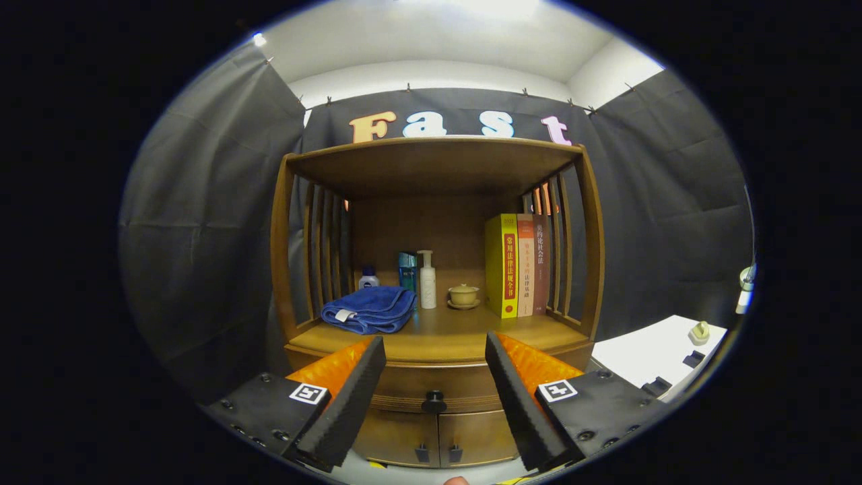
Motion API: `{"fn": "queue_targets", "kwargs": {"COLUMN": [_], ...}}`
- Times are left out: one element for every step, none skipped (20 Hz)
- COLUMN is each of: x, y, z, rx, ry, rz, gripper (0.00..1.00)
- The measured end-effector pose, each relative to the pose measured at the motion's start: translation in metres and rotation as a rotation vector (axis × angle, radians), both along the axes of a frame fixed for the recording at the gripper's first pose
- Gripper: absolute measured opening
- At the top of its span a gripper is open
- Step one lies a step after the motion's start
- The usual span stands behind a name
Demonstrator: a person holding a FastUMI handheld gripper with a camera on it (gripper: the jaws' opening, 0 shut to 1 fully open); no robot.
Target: Pull open the drawer, take out the items inside it, and place them on the countertop above the cabinet.
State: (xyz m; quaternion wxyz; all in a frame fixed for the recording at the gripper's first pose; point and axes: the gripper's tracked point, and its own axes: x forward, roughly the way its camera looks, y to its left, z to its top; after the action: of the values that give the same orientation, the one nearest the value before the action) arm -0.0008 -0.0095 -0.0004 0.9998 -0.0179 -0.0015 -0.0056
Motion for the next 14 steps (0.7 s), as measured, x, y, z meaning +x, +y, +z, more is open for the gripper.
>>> {"fn": "queue_targets", "kwargs": {"x": [0.000,-0.001,-0.001,-0.002,-0.001,0.000,0.001,0.000,0.000,-0.001,-0.001,0.000,0.001,0.002], "y": [0.002,0.002,0.003,0.003,0.002,0.001,0.001,0.001,0.001,0.002,0.002,0.001,0.002,0.003], "z": [-0.001,0.001,0.002,0.002,0.001,-0.001,-0.002,-0.002,-0.002,-0.002,-0.002,-0.003,-0.006,-0.010], "rx": [-0.006,-0.012,-0.012,-0.010,-0.005,0.000,0.005,0.007,0.007,0.004,0.001,0.000,0.001,0.002], "ry": [0.003,0.003,-0.001,-0.001,0.004,0.013,0.017,0.019,0.020,0.022,0.023,0.024,0.028,0.036], "rz": [0.003,0.004,0.007,0.005,0.004,0.002,0.000,-0.002,-0.001,-0.001,-0.002,-0.003,-0.001,0.000], "gripper": [0.98,0.98,0.98,0.98,0.98,0.98,0.98,0.98,0.98,0.98,0.98,0.98,0.98,0.98]}}
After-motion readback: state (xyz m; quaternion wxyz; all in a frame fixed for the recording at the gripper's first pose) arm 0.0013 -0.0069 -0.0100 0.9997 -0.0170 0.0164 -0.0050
